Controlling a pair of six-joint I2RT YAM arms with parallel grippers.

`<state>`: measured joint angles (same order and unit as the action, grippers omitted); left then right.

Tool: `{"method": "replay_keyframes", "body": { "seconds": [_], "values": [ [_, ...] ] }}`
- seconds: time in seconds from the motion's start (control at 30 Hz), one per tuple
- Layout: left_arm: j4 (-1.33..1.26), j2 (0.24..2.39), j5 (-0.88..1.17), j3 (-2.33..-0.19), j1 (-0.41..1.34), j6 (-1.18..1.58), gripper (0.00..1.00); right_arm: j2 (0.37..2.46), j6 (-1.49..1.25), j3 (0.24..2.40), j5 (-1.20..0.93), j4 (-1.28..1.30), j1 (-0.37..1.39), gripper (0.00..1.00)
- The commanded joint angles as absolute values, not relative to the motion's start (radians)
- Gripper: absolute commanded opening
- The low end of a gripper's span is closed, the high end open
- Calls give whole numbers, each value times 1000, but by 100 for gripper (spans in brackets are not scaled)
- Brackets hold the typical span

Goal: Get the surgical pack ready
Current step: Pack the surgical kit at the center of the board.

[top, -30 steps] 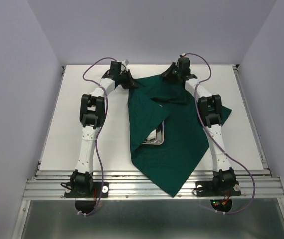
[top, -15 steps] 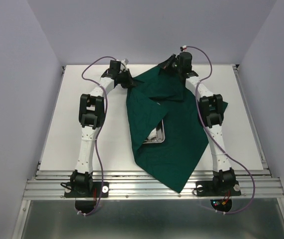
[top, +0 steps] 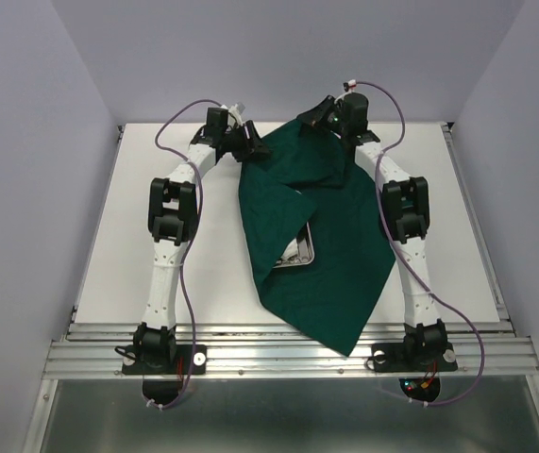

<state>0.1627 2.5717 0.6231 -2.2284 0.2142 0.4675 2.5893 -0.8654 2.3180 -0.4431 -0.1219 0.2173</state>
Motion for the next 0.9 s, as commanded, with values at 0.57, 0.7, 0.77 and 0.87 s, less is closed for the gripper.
{"method": "replay_keyframes", "body": {
  "seconds": [0.57,0.7,0.77,0.87],
  "values": [
    [40,2550,660,-2309,226,532,58,2649,-761,2348,-396,-34,213,56],
    [67,2560,632,-2307,224,512,57,2715,-752,2408,-396,-3,213,55],
    [72,2566,630,-2306,224,511,57,2746,-753,2462,-399,-3,213,55],
    [83,2568,614,-2293,224,496,57,2790,-759,2502,-403,-11,222,55]
  ]
}}
